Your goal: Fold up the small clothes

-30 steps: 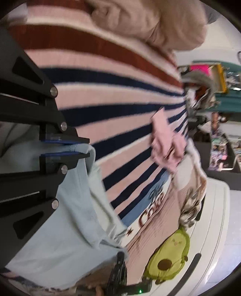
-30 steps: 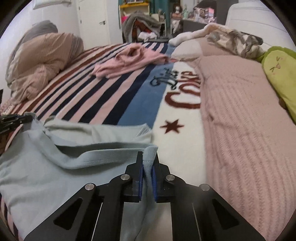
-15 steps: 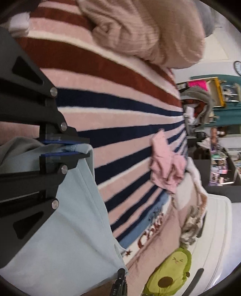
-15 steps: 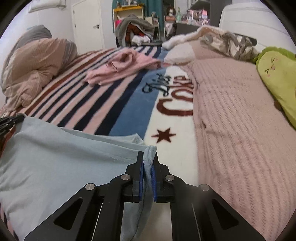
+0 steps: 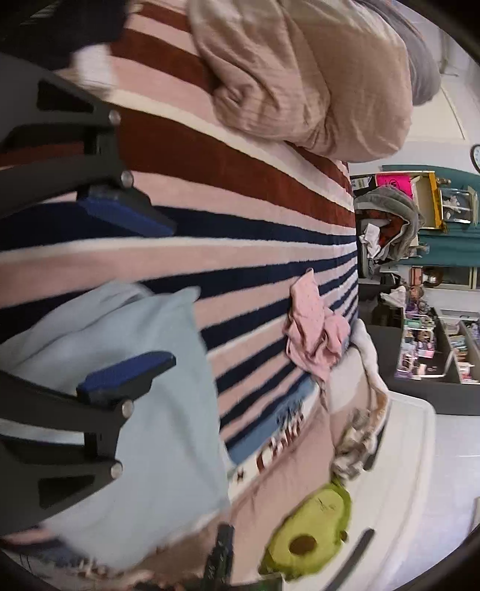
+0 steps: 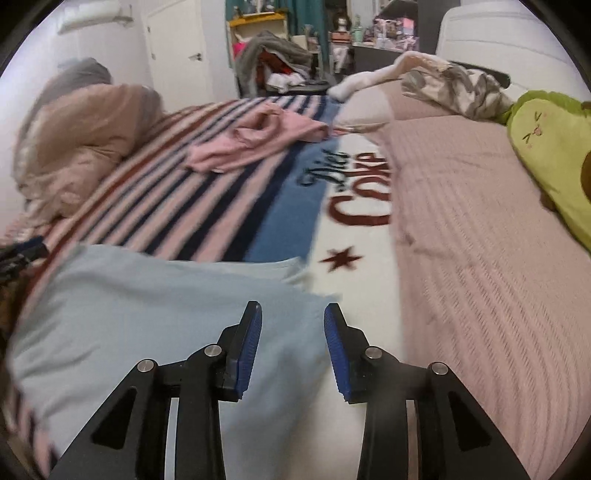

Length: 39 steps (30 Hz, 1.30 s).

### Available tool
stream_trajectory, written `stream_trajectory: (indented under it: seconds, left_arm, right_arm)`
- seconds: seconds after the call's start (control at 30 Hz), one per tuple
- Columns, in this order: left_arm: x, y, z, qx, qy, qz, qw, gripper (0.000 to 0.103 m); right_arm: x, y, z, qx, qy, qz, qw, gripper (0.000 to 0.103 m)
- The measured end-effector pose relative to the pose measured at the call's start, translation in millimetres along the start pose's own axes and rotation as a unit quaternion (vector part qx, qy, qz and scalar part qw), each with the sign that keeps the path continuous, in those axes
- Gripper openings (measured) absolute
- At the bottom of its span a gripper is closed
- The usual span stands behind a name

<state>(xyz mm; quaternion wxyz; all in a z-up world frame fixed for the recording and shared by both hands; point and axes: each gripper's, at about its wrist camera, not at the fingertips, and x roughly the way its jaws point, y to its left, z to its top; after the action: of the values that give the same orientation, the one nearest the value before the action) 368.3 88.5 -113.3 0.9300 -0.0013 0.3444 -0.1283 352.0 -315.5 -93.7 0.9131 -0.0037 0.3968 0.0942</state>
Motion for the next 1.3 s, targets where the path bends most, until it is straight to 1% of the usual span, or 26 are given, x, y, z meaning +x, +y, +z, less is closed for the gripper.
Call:
stream_trajectory:
  seconds: [0.03,0.07,0.13,0.2,0.27,0.37,0.4,0.43,0.5,0.6,0.7,0.73,0.87,1.0,1.1,1.23,1.3]
  left_arm:
    - [-15.4,-0.9,-9.2,-0.011,0.0,-0.009,0.9999,0.068]
    - [-24.5,-2.8,-15.2,-0.016,0.002,-0.015,0.9998,0.069]
    - [-46.7,-6.5,-31.7,-0.029,0.002,-0.025,0.9993,0.072]
    - [-65.1,-9.9,-47.9,-0.047,0.006,-0.035,0.9983,0.072]
    - [-83.6,-11.4,-66.2,-0.075,0.008,-0.051,0.9958,0.072]
    - [-102.4,-12.4,-88.8,-0.112,0.015,-0.081,0.9902,0.074]
    - [-106.0,-13.7,-95.8,-0.125,0.019,-0.093,0.9876,0.076]
    - [-108.2,-15.2,-105.1,-0.141,0.026,-0.113,0.9832,0.077]
    - [-109.2,-19.0,-117.7,-0.16,0.034,-0.133,0.9775,0.077]
    - [-104.1,-27.6,-134.7,-0.192,0.042,-0.158,0.9677,0.077]
    - [-94.5,-36.7,-144.7,-0.233,0.047,-0.196,0.9515,0.077]
    - [-92.7,-40.4,-146.8,-0.237,0.048,-0.201,0.9492,0.077]
    - [-80.0,-55.6,-147.1,-0.246,0.057,-0.208,0.9451,0.077]
    - [-60.5,-59.1,-144.6,-0.272,0.065,-0.213,0.9363,0.077]
    - [-43.3,-56.6,-142.2,-0.294,0.071,-0.217,0.9282,0.077]
    - [-26.2,-58.6,-135.7,-0.3,0.066,-0.21,0.928,0.077]
    - [-19.0,-60.7,-131.8,-0.303,0.063,-0.205,0.9283,0.077]
  right_arm:
    - [-7.4,6.2,-4.4,0.0,0.0,0.019,1.0,0.03]
    - [-13.2,13.5,-8.6,-0.004,0.001,0.033,0.999,0.03]
    - [-24.5,32.9,-18.4,-0.02,0.005,0.055,0.998,0.03]
    - [-33.7,53.7,-30.5,-0.036,0.012,0.077,0.996,0.03]
    - [-40.9,73.4,-42.8,-0.045,0.021,0.107,0.993,0.03]
    - [-49.7,98.4,-60.6,-0.058,0.028,0.14,0.988,0.03]
    - [-51.8,105.6,-65.8,-0.066,0.028,0.143,0.987,0.03]
    - [-54.0,112.8,-71.6,-0.073,0.027,0.143,0.987,0.03]
    - [-57.4,125.6,-82.7,-0.085,0.028,0.142,0.986,0.03]
    - [-59.8,136.4,-96.0,-0.1,0.028,0.142,0.984,0.03]
    - [-61.5,139.2,-106.0,-0.11,0.025,0.126,0.986,0.03]
    - [-63.3,139.1,-108.9,-0.11,0.025,0.125,0.986,0.03]
    - [-65.3,134.7,-116.8,-0.103,0.024,0.128,0.986,0.03]
    - [-62.5,134.5,-122.4,-0.106,0.027,0.131,0.985,0.03]
    - [-64.7,135.8,-119.8,-0.107,0.02,0.135,0.985,0.03]
    - [-65.9,136.7,-112.5,-0.107,0.014,0.158,0.982,0.03]
    - [-63.9,137.6,-111.1,-0.11,0.016,0.162,0.981,0.03]
